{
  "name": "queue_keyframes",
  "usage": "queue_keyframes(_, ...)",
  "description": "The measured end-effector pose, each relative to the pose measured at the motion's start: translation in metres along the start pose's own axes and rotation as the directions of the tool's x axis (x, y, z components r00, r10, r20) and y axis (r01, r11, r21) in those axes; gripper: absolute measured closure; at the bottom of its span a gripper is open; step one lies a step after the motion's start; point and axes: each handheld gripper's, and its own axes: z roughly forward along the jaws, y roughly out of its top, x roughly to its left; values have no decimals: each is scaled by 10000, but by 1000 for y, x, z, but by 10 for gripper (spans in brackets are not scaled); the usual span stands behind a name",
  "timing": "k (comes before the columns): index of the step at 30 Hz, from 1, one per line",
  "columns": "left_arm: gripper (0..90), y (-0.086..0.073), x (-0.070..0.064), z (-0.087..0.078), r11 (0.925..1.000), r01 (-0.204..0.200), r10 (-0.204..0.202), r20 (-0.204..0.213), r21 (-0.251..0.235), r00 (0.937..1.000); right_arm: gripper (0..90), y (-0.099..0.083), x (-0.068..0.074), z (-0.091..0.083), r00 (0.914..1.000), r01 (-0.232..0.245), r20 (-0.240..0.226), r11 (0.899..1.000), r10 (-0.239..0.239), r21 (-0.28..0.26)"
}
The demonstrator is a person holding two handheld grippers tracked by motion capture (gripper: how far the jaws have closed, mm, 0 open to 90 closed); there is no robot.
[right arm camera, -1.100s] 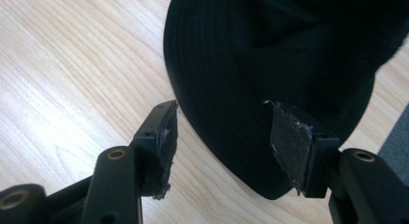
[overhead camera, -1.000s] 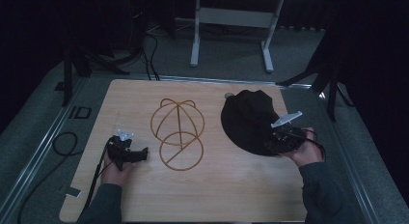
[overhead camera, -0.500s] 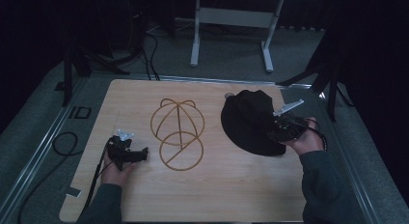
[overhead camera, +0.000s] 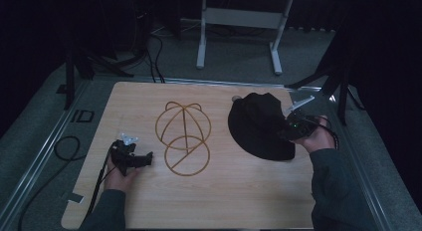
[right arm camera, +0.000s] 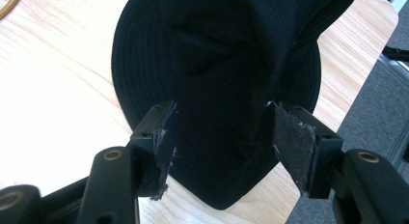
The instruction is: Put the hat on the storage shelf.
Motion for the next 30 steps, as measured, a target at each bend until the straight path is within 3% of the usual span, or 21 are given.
queue_keyframes(8, 13, 0, 0, 0, 10000, 13, -13, 0, -7, 10000, 410, 11, -9, 5, 9999, -9, 121, 9995, 5, 323)
queue_keyframes(30, 13, 0, 0, 0, 10000, 14, -14, -1, -17, 10000, 471, 29, -27, 28, 9971, -216, -700, 9905, 314, 1359)
